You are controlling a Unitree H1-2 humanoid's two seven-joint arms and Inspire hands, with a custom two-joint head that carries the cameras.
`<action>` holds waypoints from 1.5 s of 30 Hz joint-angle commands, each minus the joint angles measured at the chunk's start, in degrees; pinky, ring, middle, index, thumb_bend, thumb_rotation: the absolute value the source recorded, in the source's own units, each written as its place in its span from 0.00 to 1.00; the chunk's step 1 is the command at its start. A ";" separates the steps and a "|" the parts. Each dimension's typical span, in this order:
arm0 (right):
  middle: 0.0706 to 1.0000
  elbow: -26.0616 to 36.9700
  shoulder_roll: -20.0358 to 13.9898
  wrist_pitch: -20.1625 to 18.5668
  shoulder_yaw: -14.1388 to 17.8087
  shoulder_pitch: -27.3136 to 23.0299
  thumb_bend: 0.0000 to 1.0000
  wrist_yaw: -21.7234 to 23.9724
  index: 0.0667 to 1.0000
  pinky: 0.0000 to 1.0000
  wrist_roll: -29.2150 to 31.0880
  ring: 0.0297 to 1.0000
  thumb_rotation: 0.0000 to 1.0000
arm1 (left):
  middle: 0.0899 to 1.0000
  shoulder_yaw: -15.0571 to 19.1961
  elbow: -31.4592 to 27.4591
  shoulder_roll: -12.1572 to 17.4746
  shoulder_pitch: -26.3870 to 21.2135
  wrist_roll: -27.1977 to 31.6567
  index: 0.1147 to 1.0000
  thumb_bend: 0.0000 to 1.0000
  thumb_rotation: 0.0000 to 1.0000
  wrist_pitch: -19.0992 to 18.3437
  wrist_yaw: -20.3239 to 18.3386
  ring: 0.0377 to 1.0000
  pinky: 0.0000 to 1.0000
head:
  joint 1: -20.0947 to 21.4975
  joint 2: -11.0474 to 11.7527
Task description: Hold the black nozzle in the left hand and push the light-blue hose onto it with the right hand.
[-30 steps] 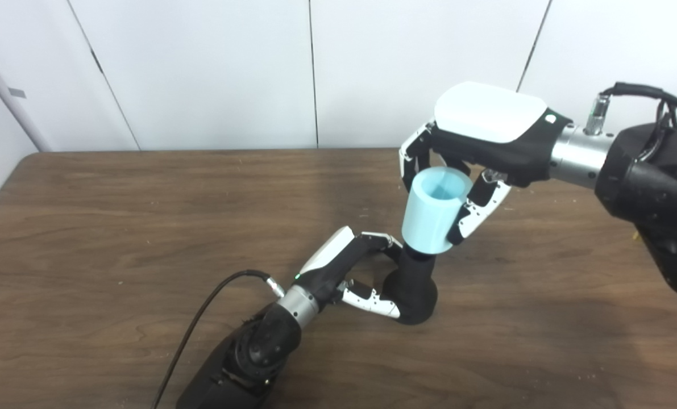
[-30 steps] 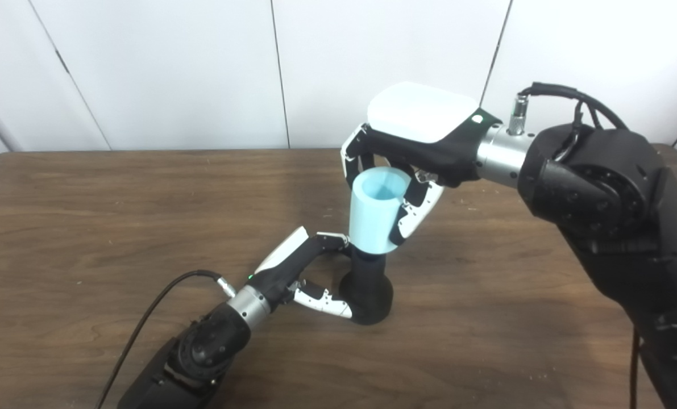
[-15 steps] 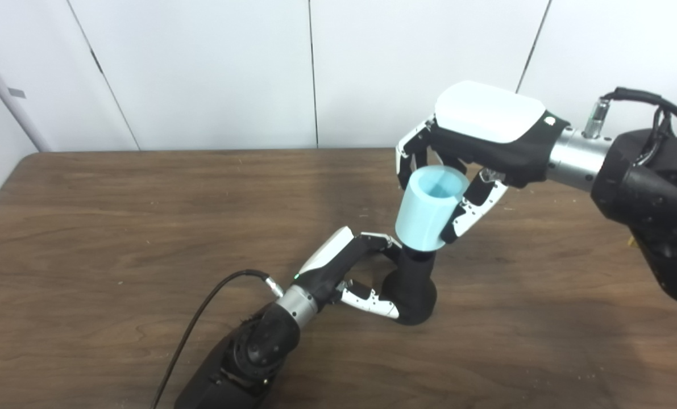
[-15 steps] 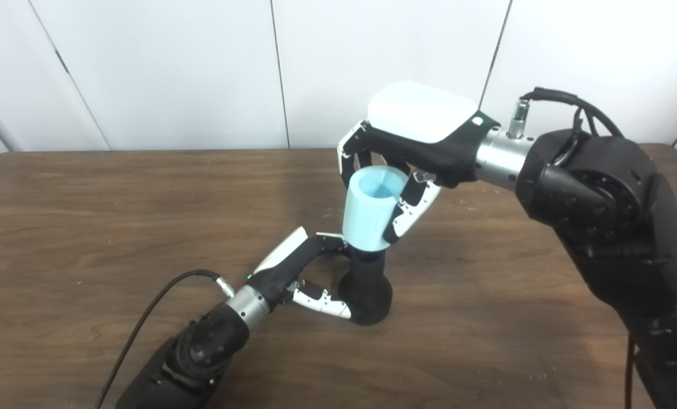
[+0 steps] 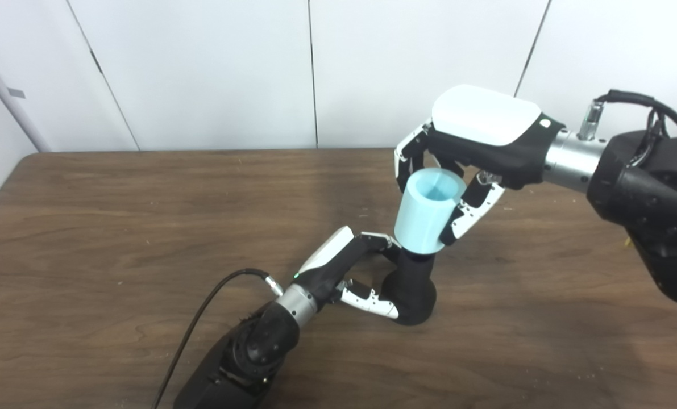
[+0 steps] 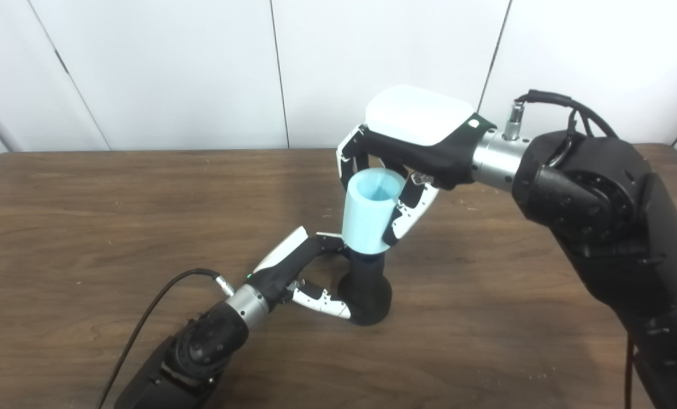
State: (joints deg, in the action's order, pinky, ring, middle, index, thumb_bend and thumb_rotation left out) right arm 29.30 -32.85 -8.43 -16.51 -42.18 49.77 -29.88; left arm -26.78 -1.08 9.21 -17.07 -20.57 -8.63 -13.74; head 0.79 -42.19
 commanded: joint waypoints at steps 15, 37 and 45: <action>0.35 1.23 -0.41 -0.13 -1.27 -1.02 0.52 0.95 0.47 0.19 -1.16 0.24 0.00 | 0.57 -0.18 2.24 1.38 1.25 -2.86 0.42 0.51 0.08 -2.66 -2.13 0.71 0.84 | 0.06 -0.25; 0.43 0.06 0.03 1.64 -0.69 0.21 0.53 -1.04 0.45 0.20 -1.37 0.24 0.00 | 0.57 -0.08 1.68 1.44 1.58 -2.56 0.42 0.51 0.08 -2.89 -2.38 0.71 0.84 | -0.17 -0.25; 0.36 -0.67 0.55 3.87 0.10 1.64 0.52 -3.80 0.48 0.21 -1.21 0.25 0.00 | 0.57 -0.19 1.46 1.39 1.57 -2.68 0.42 0.51 0.08 -3.60 -2.66 0.71 0.82 | -0.32 -0.39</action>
State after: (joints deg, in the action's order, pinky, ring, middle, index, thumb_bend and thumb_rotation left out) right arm 28.63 -32.33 -5.69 -17.69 -38.88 47.77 -31.00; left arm -26.34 -1.09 9.07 -17.27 -21.58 -8.62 -13.73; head 0.62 -42.45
